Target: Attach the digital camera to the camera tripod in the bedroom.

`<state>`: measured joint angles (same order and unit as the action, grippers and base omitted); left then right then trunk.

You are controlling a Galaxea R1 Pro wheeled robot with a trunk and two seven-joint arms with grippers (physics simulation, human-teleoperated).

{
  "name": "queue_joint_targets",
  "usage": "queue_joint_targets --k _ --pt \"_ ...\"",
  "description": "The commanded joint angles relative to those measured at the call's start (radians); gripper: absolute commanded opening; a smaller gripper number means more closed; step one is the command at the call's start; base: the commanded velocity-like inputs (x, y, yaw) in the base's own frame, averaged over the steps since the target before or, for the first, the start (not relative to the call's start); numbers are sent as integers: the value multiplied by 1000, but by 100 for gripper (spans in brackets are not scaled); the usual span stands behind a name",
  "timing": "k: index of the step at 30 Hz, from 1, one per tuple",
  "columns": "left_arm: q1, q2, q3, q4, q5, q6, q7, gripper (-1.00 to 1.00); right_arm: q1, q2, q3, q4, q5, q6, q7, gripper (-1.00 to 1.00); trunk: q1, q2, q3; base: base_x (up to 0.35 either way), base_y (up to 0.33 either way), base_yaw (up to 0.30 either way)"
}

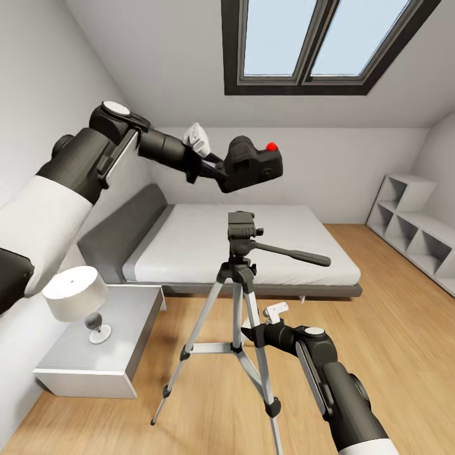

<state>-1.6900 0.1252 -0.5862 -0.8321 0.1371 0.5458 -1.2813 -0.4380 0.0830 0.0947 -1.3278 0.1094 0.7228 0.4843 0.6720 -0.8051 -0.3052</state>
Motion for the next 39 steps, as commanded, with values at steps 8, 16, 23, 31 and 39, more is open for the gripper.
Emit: queue_joint_targets --k 8,16,23,31,39 --pt "-2 73 73 -104 13 35 -34 -100 -1 0 -1 -1 20 1 8 -100 0 -1 -2 0 0 0" --pt "-2 110 74 -143 6 90 -174 -100 -1 1 0 -1 20 1 8 -100 0 -1 -2 0 0 0" --pt "-2 111 69 -145 4 100 -194 -100 -1 1 0 -1 19 1 8 -100 0 -1 -2 0 0 0" --pt "-2 106 70 -146 -26 104 -184 -100 -1 1 0 -1 19 1 8 -100 0 -1 -2 0 0 0" --pt "-2 101 72 -194 -152 230 -177 -100 -1 1 0 -1 19 1 8 -100 0 -1 -2 0 0 0"
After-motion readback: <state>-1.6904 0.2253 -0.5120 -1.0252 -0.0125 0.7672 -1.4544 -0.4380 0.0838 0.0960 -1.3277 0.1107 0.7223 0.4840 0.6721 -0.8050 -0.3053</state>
